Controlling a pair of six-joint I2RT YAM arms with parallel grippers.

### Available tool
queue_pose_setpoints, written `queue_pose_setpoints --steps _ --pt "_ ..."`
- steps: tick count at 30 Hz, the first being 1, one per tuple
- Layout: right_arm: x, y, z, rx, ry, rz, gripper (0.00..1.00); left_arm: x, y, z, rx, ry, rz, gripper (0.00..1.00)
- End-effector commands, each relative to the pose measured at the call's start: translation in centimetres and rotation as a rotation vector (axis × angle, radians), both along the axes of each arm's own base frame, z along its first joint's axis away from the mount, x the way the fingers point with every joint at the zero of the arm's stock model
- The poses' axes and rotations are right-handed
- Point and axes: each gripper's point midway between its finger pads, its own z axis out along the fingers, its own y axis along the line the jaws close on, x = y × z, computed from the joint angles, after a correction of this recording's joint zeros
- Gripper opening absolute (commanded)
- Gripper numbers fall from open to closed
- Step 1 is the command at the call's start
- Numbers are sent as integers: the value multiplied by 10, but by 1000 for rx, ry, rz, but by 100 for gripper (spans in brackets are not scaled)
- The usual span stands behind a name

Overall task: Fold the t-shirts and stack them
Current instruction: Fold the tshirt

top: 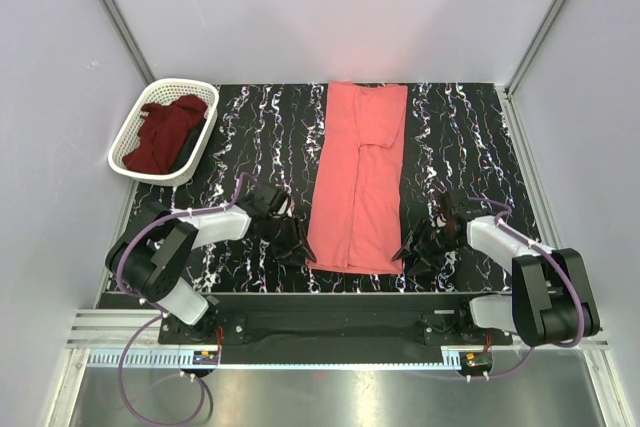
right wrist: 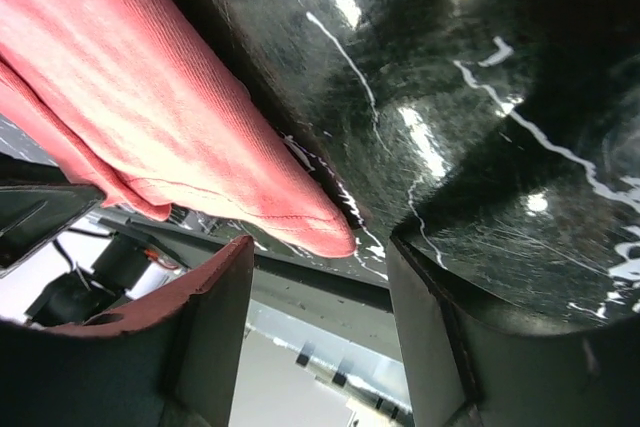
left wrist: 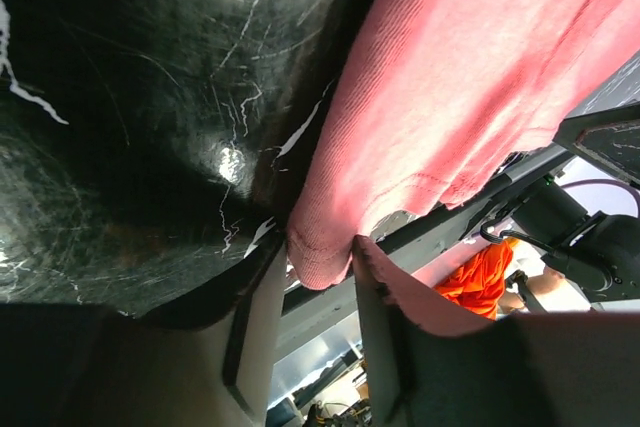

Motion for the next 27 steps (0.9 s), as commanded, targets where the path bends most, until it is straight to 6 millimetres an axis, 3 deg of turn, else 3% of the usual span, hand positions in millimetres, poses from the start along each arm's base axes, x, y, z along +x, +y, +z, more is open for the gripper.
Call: queue_pose_setpoints --steps 1,4,8,27 --pt "8 -2 -4 -20 3 6 63 -4 9 -18 57 -8 -10 36" --pt "7 -1 -6 -16 28 27 63 -4 9 -20 56 -9 -16 27" --pt "7 -1 -4 -17 19 23 61 -3 8 -21 60 -8 -35 22" --pt "5 1 -8 -31 47 51 43 -5 10 -20 63 -15 -41 16"
